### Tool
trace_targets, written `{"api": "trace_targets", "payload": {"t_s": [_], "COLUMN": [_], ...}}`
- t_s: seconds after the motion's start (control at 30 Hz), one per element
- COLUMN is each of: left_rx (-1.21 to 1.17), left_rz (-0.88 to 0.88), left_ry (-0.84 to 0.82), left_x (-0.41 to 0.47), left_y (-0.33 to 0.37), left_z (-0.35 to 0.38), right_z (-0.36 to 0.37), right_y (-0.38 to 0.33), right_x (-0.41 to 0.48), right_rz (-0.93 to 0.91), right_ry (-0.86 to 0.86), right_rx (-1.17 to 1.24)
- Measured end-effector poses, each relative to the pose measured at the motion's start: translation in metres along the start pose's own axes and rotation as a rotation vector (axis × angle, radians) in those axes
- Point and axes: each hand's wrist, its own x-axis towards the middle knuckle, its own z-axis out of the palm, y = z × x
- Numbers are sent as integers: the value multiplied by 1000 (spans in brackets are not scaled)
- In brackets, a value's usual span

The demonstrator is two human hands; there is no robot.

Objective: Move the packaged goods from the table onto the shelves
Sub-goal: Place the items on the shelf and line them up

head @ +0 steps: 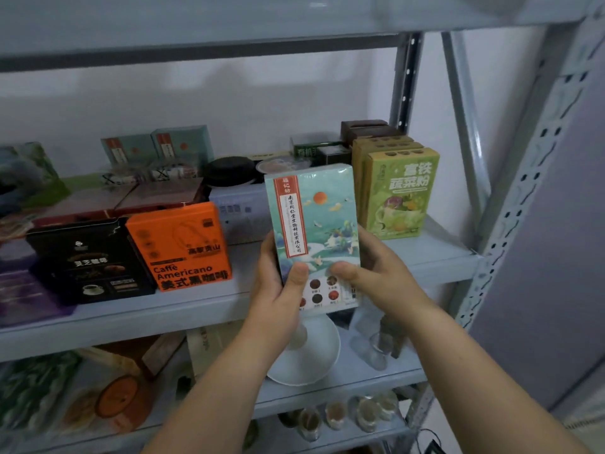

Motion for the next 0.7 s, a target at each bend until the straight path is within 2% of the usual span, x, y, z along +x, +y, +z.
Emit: {"api": "trace_targets", "payload": {"t_s": [0.17,0.3,0.4,0.7], "left_rx": [214,517,572,878], "left_rz": [125,149,160,162], "left_ry": [-155,-206,-315,-367], "left_x": [23,48,56,68], "left_y": [5,-4,-14,-27], "left_z": [34,65,83,105], "right_z": [-49,-88,-113,-132], "right_y": [-13,-16,-10,-9], "right_x": [-9,-13,-17,-22], "right_rz": [-16,6,31,74], "right_ry": [140,196,243,386], "right_rx": [-93,-218,-246,-429]}}
